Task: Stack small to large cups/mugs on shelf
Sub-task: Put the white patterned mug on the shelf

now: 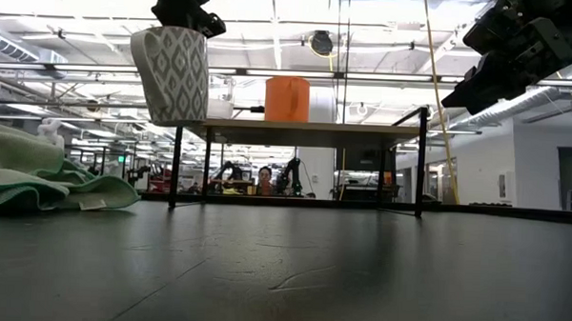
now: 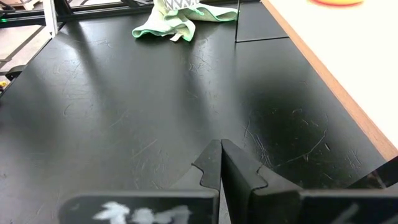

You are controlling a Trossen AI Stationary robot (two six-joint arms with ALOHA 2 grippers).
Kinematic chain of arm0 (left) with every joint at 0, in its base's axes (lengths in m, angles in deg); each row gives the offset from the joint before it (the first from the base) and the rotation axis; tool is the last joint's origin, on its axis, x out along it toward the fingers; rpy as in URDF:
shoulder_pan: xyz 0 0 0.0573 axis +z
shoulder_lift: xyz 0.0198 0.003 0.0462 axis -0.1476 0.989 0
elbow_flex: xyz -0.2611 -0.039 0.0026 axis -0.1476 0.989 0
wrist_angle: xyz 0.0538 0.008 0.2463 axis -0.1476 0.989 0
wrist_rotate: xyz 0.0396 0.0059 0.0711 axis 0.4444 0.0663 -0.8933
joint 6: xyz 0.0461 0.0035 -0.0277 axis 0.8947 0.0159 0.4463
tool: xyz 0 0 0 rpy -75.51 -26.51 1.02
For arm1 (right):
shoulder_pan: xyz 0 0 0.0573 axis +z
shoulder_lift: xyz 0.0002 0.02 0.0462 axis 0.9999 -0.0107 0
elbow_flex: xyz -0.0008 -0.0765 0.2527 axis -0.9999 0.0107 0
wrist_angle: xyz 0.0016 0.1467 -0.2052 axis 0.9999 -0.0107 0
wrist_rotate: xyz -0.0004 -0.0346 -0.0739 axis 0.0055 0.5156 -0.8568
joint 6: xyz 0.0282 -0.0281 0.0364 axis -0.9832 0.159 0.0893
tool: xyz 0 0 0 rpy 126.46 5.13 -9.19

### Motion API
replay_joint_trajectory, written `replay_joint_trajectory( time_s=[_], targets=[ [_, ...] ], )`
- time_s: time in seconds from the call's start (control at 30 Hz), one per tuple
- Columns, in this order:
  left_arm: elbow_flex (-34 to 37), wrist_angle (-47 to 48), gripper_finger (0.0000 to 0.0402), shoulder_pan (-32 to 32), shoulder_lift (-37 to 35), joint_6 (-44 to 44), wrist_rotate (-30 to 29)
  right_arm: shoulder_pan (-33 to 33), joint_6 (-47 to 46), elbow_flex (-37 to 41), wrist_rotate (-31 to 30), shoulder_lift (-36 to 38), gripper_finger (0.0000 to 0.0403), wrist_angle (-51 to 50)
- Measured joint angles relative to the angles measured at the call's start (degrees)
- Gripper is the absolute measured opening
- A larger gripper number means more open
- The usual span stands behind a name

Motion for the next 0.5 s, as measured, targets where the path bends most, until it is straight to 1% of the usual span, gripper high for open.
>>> replay_joint_trajectory(
  time_s=[0.37, 0.5],
  targets=[
    [0.0, -0.1, 0.0010, 0.1, 0.0, 0.4, 0.0, 0.0, 0.0, 0.0, 0.0, 0.0, 0.0000, 0.1],
    [0.0, -0.5, 0.0010, 1.2, 0.2, 0.5, 0.0, 0.0, 0.1, 0.0, 0.0, 0.0, 0.0000, 0.4]
  ],
)
